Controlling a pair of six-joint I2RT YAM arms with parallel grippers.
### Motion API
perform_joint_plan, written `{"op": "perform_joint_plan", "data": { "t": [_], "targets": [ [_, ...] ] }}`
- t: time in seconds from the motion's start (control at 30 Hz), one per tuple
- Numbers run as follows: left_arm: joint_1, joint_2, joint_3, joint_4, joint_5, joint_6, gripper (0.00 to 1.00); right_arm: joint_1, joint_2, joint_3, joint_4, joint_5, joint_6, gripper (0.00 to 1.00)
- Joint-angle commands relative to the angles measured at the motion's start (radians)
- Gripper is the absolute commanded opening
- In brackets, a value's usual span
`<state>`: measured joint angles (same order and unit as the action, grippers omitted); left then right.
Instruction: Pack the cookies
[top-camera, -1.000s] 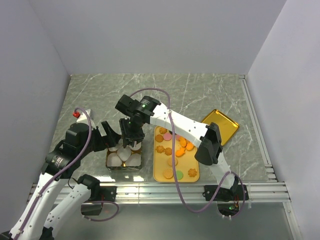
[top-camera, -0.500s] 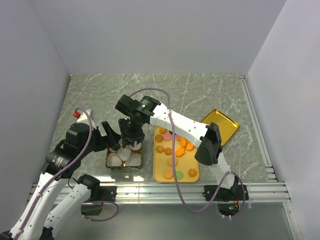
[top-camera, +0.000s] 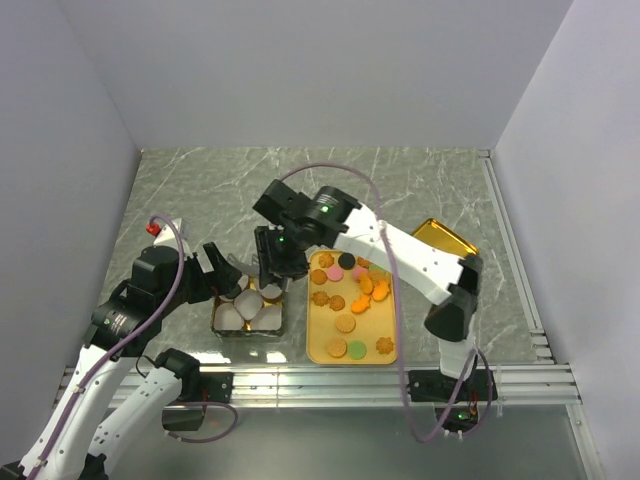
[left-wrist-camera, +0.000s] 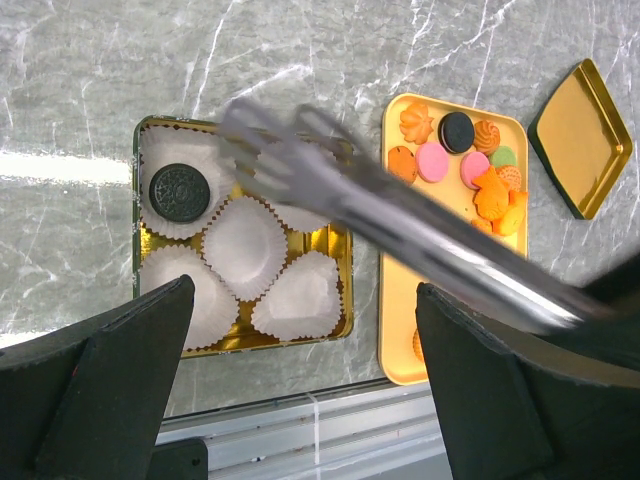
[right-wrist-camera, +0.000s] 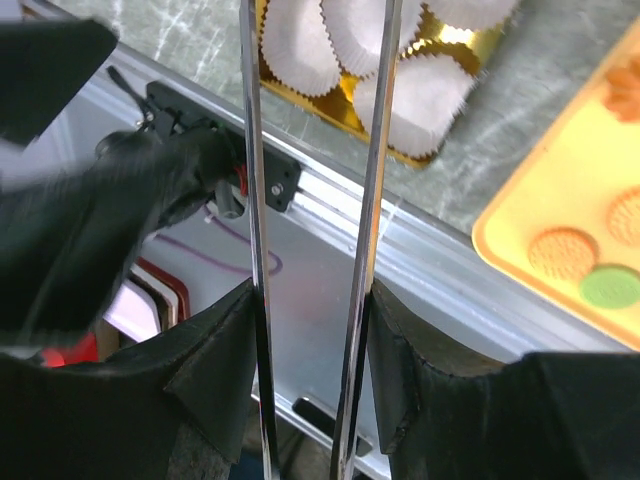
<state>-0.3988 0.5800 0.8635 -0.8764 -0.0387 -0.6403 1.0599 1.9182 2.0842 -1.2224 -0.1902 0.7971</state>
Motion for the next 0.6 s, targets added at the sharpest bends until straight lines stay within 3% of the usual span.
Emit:
{"op": "perform_joint_plan", "data": {
  "t": [0.0, 0.23, 0.37, 0.57],
  "targets": [
    [-0.002, 0.003, 0.0, 0.034, 0.0, 0.001, 1.0, -0.008, -0.117, -0.041, 0.003, 0.057, 0.025, 0.51],
    [-0.002, 0.006, 0.0, 0.034, -0.001, -0.001, 0.99, -0.014, -0.263, -0.159, -0.064, 0.147, 0.024, 0.51],
    [-0.002, 0.011, 0.0, 0.036, 0.0, 0.001, 1.0, -0.063, -0.384, -0.367, -0.086, 0.224, 0.013, 0.51],
    [-0.002, 0.018, -0.001, 0.036, 0.008, 0.005, 1.0, -0.205, -0.632, -0.674, -0.032, 0.221, 0.028, 0.51]
  ]
}}
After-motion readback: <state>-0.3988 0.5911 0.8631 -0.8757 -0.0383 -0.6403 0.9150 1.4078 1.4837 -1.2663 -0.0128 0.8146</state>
